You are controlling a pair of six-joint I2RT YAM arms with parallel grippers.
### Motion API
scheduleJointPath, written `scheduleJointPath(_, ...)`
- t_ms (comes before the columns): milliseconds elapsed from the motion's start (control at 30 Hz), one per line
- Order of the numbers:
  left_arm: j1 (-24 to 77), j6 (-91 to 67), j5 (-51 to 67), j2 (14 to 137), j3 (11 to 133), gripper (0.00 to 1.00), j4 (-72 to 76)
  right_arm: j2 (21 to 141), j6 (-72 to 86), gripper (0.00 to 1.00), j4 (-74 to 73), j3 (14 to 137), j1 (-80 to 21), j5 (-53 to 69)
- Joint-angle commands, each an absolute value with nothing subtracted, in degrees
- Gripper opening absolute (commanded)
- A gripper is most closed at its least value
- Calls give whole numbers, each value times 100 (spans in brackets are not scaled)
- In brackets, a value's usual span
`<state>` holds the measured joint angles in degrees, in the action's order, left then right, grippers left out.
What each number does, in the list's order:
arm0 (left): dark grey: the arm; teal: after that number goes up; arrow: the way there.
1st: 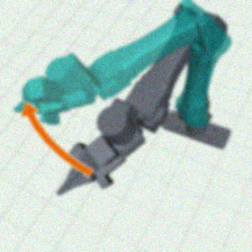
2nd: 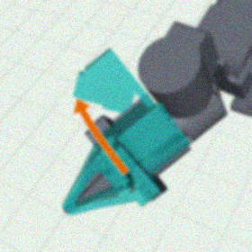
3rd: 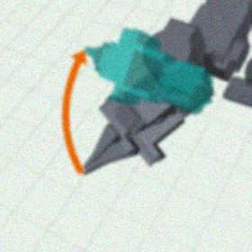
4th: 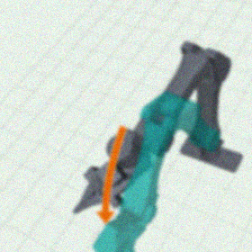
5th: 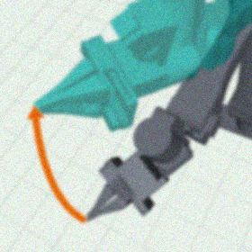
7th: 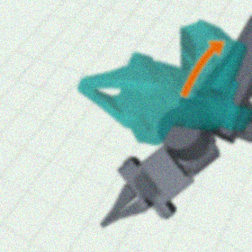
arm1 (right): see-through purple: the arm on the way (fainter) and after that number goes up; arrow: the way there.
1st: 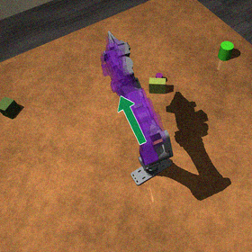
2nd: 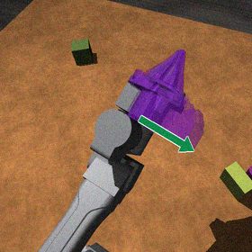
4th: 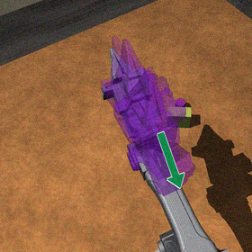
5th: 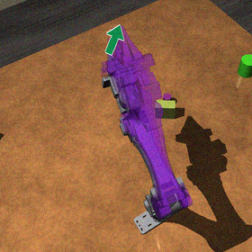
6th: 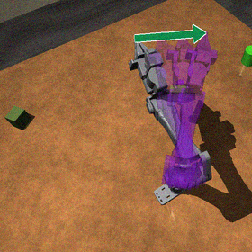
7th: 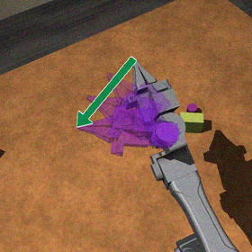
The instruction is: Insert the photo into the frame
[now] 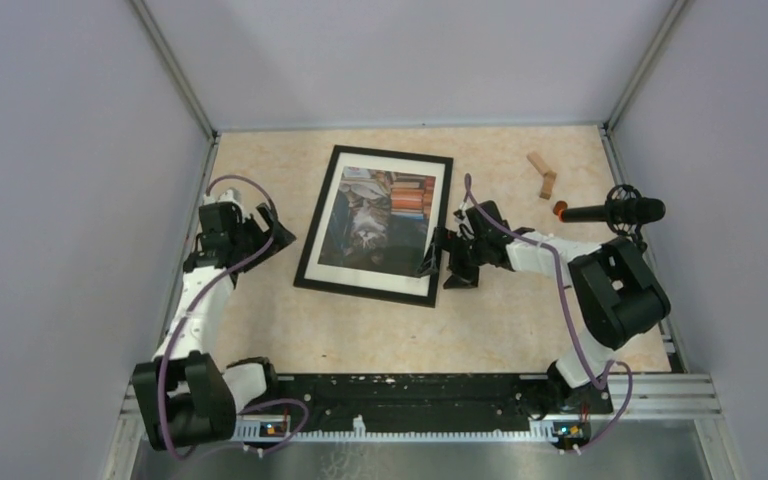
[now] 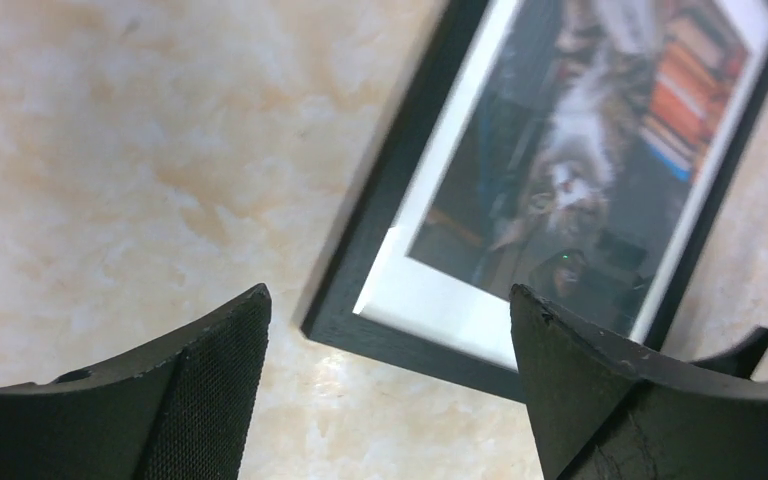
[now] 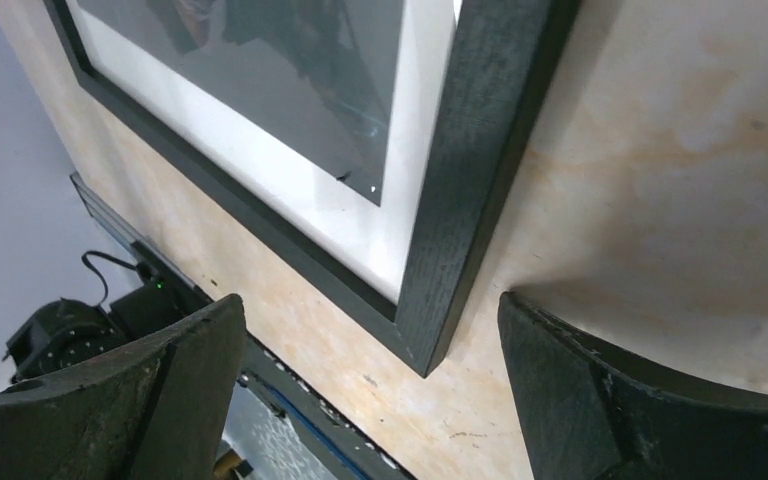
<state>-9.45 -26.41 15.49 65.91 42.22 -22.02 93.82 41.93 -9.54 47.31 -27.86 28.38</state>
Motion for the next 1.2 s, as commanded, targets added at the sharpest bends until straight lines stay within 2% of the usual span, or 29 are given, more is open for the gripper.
scheduleJointPath(0, -361, -2270, 1450, 6034, 4716, 92, -2314, 9739, 3679, 94, -728, 4964, -3087, 2709)
scheduleJointPath(100, 568, -2044, 895, 5775, 5151, 91, -2526, 10006, 4020, 94, -280, 5201, -3603, 2541)
scheduleJointPath(200, 1234, -2017, 636, 5446, 5659, 90, -2666, 10230, 4824, 94, 979, 5209, -4119, 2015)
scheduleJointPath(367, 1582, -2019, 499, 4922, 6289, 90, -2538, 11223, 5741, 95, 2112, 6160, -4916, 1050)
scheduleJointPath(533, 1591, -2019, 639, 4765, 6795, 90, -2772, 12799, 5825, 96, 1711, 8559, -5549, 477)
scheduleJointPath(633, 1591, -1987, 591, 4625, 6851, 90, -2867, 13934, 5724, 99, 1170, 10496, -5818, 574)
scheduleJointPath(700, 1591, -1919, 532, 4533, 6899, 90, -2975, 14201, 5741, 99, 936, 11100, -5953, 721)
scheduleJointPath(800, 1591, -1795, 373, 4389, 6994, 90, -3162, 13978, 5530, 99, 969, 11138, -6127, 747)
scheduleJointPath(933, 1591, -1705, 291, 4298, 7038, 91, -3154, 13502, 5286, 99, 533, 11019, -5978, 1356)
scheduleJointPath(1167, 1591, -1709, 657, 4314, 7087, 96, -2678, 11054, 3682, 99, -1260, 9278, -5587, 567)
